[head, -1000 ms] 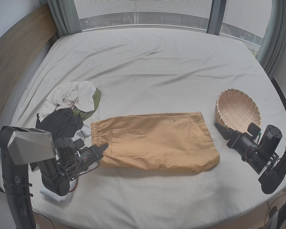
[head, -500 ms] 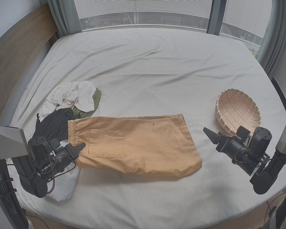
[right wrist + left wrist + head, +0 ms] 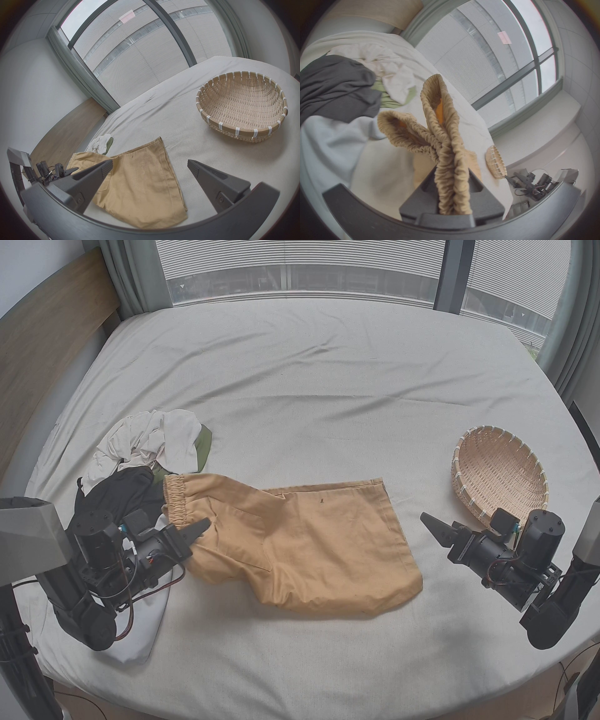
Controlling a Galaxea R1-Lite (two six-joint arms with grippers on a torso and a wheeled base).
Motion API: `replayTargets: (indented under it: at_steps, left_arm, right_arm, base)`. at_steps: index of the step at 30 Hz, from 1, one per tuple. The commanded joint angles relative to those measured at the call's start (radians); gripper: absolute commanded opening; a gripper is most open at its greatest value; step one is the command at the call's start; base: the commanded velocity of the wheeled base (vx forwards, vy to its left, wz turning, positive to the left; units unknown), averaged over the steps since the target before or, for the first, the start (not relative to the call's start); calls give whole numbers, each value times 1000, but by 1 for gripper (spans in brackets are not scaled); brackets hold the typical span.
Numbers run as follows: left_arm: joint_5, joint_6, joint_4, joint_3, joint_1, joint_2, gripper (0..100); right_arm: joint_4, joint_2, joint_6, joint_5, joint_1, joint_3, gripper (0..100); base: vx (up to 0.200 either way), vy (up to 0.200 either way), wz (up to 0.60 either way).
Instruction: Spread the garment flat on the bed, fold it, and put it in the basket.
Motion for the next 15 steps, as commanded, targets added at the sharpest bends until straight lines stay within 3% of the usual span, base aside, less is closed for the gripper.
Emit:
replayTargets:
  at_steps: [1, 15]
  left_arm:
    - [2, -11, 1, -81, -131, 0, 0]
    - [14, -13, 8, -267, -334, 115, 0]
  right_arm:
    - [-1, 3, 0, -1, 0, 4, 100]
    - [-2, -1, 55, -1, 0, 15, 100]
  base:
    - [0, 0, 0]
    - [0, 0, 0]
